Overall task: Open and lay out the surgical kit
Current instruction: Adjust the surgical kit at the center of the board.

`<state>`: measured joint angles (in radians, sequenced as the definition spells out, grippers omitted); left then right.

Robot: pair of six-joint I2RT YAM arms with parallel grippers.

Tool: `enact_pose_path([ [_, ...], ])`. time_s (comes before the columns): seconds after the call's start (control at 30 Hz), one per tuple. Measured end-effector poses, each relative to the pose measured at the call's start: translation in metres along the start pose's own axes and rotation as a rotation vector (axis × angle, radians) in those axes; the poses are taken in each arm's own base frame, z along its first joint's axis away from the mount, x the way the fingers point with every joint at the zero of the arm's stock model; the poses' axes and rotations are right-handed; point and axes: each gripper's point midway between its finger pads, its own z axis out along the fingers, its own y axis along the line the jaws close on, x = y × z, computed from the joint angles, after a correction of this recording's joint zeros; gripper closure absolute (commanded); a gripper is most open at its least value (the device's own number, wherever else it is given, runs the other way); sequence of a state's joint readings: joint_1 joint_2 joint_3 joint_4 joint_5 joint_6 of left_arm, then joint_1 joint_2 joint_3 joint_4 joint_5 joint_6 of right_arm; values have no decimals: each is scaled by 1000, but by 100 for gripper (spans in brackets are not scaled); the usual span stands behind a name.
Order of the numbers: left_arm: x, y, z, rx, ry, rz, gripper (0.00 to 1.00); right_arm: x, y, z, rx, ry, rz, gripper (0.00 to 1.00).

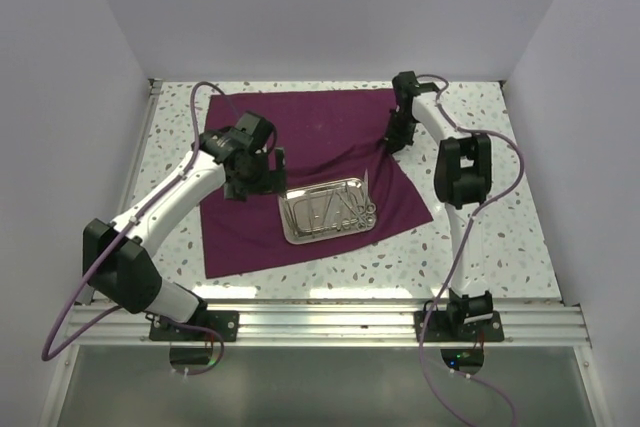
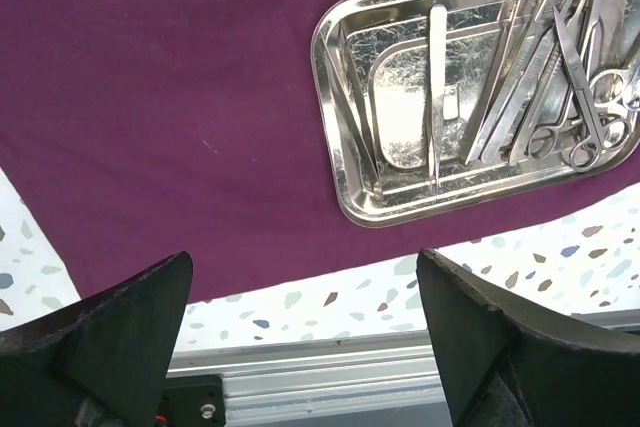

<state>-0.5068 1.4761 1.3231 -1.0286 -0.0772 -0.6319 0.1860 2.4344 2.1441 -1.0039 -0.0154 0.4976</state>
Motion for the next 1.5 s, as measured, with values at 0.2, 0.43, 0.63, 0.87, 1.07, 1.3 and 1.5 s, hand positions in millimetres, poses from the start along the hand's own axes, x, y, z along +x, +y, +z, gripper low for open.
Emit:
enact_pose_path([
  [0.2,-7,0,-2,-2,-21,22,2,36,-36,-11,75,25,2,100],
  [0.43,-10,-2,17,-9,12,41,3,121,-83,-30,151,155,-3,76],
  [0.63,-17,-8,24,2,20,81,3,122,-94,-34,193,153,-19,3],
  [0.87,-14,-5,23,9,10,88,3,113,-99,-54,234,105,-22,2],
  [1.07,23,17,12,18,0,36,5,101,-79,-132,123,-71,-25,2],
  [1.3,92,56,35,-61,117,-42,8,203,-69,-168,-105,-75,-86,4],
  [1.5,130,74,55,-111,216,-67,9,265,-92,-123,-66,109,-55,5],
])
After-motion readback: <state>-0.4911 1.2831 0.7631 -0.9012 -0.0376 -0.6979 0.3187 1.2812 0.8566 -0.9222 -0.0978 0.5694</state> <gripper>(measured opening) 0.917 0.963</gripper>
